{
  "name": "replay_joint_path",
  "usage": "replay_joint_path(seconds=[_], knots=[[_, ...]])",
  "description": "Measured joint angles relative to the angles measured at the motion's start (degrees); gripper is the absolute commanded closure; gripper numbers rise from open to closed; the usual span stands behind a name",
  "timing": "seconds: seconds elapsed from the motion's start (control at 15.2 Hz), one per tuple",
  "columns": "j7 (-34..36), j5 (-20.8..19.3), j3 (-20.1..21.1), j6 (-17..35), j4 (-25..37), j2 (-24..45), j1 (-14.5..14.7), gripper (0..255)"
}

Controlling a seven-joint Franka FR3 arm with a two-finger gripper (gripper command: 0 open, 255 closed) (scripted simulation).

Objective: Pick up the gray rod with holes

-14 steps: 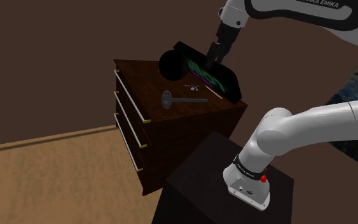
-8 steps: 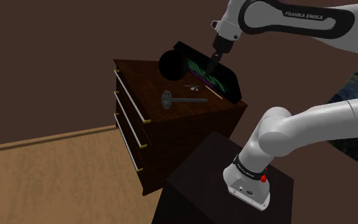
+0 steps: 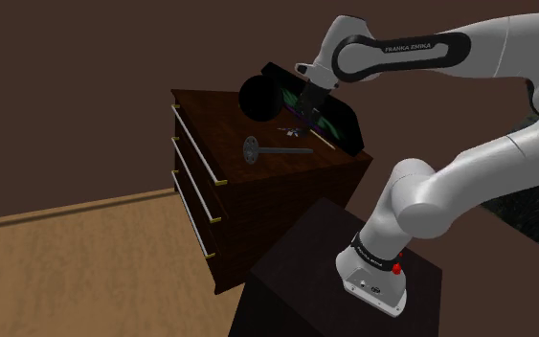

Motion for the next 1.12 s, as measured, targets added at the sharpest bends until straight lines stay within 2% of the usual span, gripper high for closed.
replay_joint_path(seconds=[0.26,0.33,0.79,0.86,1.12], knots=[[-17.3,0.9,-8.1,6.2,-0.2,6.8,6.5,0],[-19.5,1.2,-9.0,7.2,-0.3,7.8,7.3,0],[-23.3,2.0,-12.2,13.8,-2.8,12.1,9.0,0],[-23.4,2.0,-12.3,14.2,-2.9,12.3,9.0,255],[-23.5,2.1,-12.4,14.5,-3.1,12.5,9.1,255]])
